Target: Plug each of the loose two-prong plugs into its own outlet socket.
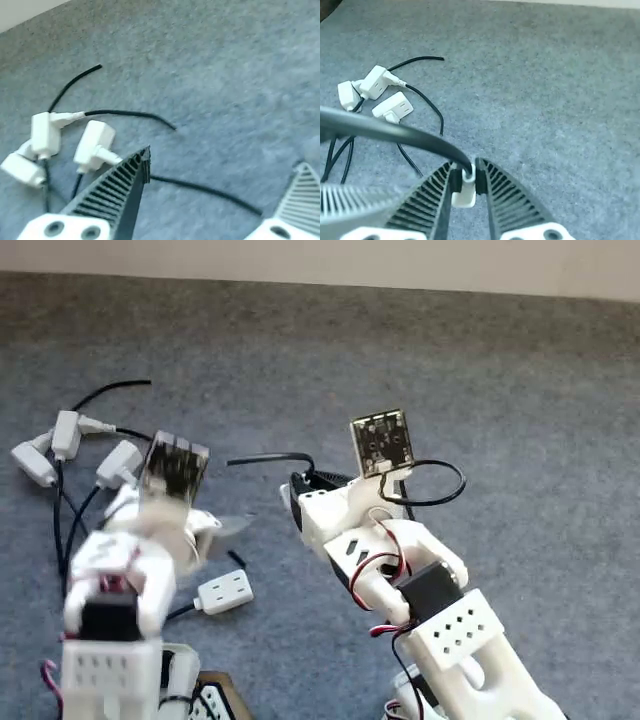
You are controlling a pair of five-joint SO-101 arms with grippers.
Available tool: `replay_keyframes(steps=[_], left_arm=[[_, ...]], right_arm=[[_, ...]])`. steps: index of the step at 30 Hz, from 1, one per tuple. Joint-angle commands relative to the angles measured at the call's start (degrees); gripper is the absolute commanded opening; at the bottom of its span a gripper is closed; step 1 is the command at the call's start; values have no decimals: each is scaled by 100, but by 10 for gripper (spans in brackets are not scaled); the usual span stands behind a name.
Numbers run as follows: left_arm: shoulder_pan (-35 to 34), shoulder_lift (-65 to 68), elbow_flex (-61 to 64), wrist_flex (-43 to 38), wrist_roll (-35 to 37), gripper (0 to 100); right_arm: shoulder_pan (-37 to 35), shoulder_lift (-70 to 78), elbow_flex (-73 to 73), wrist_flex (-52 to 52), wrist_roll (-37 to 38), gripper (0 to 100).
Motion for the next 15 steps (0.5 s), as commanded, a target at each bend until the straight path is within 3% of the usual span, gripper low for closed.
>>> replay_keyframes(steps=[1,3,8,15], left_arm=[[760,-1807,602,202,510,430],[1051,-2316,699,484,510,429],[1024,-2747,901,677,501,428],[602,-2220,1455,-308,466,428]], right_arm=[[-259,31,-259,48,-105,4],[-286,31,-259,48,-105,4],[-356,31,-259,57,-114,4],[-664,40,-400,804,-44,4]])
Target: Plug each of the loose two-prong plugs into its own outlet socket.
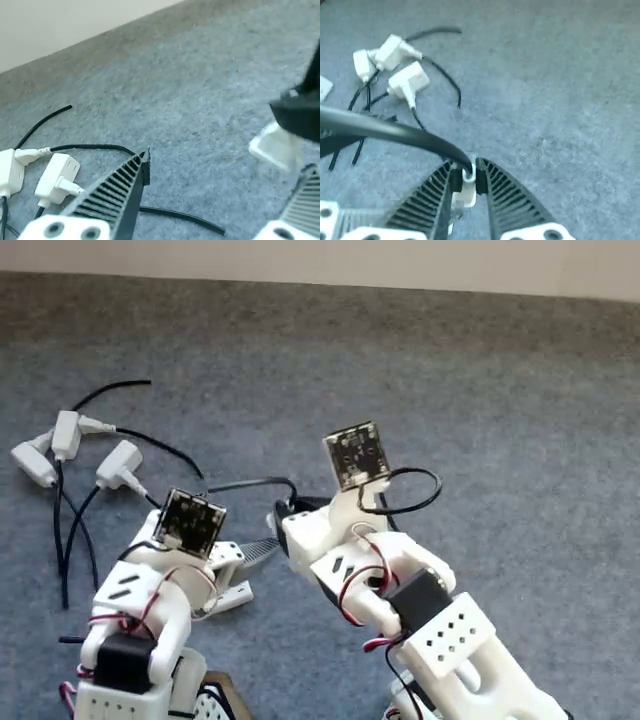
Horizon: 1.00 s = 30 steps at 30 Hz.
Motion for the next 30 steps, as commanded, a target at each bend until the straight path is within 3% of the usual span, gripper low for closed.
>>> replay_keyframes(steps=[1,8,17,24,30], left_arm=[[-409,409,48,-598,0,428],[-488,1473,-4,-1301,0,428],[-620,1771,-312,-1152,-9,428],[-1640,2448,-1789,-273,-229,415],[-2703,4637,-3723,308,-316,415]], right_arm=[[-101,48,-453,295,97,4],[-110,620,-1341,1411,352,4],[224,1508,-1543,1666,686,4],[242,2176,-1815,2343,932,4],[13,2703,-2844,3099,941,4]])
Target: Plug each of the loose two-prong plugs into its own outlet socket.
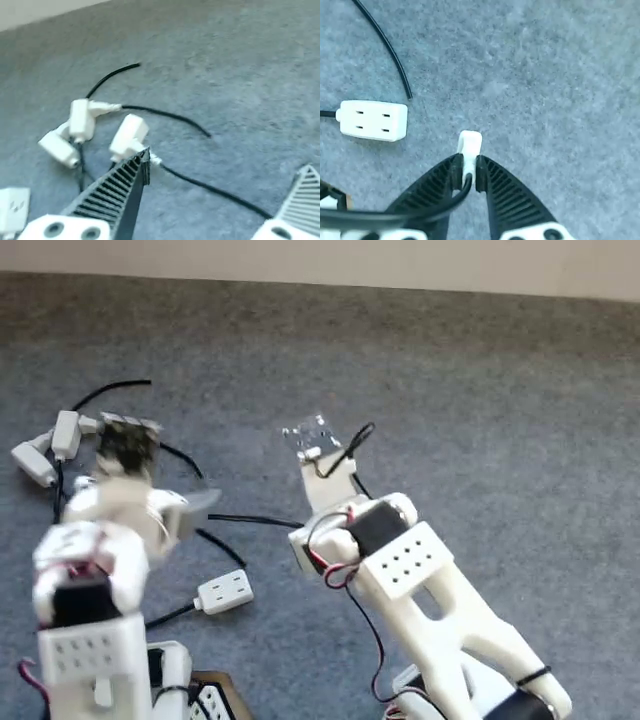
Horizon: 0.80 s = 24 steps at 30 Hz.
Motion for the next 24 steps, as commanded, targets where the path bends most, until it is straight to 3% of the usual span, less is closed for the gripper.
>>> replay_keyframes(steps=[1,11,19,24], left_arm=[[-884,1807,-1780,413,-53,415],[-3055,6431,-6105,1969,-396,415],[-4391,8813,-8444,2031,-536,417],[-4752,9886,-9464,2031,-765,418]], right_arm=[[-215,171,-1007,514,62,4],[-470,1692,-2659,1244,-220,4],[-1270,2114,-2642,418,-800,4],[-1569,2167,-2343,145,-809,4]])
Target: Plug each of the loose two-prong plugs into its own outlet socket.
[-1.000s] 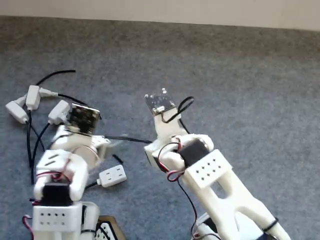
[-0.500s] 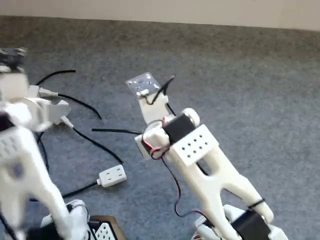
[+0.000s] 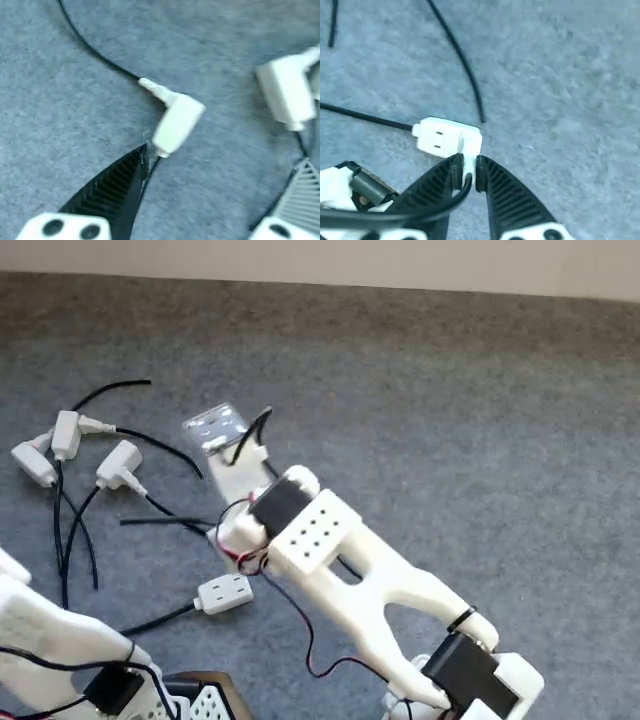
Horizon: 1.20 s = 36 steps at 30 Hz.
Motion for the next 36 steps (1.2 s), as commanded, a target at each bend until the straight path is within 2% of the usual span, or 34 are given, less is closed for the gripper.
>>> replay_keyframes(steps=[1,12,24,36], left_arm=[[-286,769,-1130,0,-141,418],[-418,2220,-2659,44,-132,416],[-418,2255,-2730,158,-123,415],[-418,2255,-2730,132,-123,415]], right_arm=[[-101,-66,198,-295,-53,4],[-4,-40,690,-655,-53,4],[-13,-40,857,-664,-62,4],[-470,-40,831,-673,-62,4]])
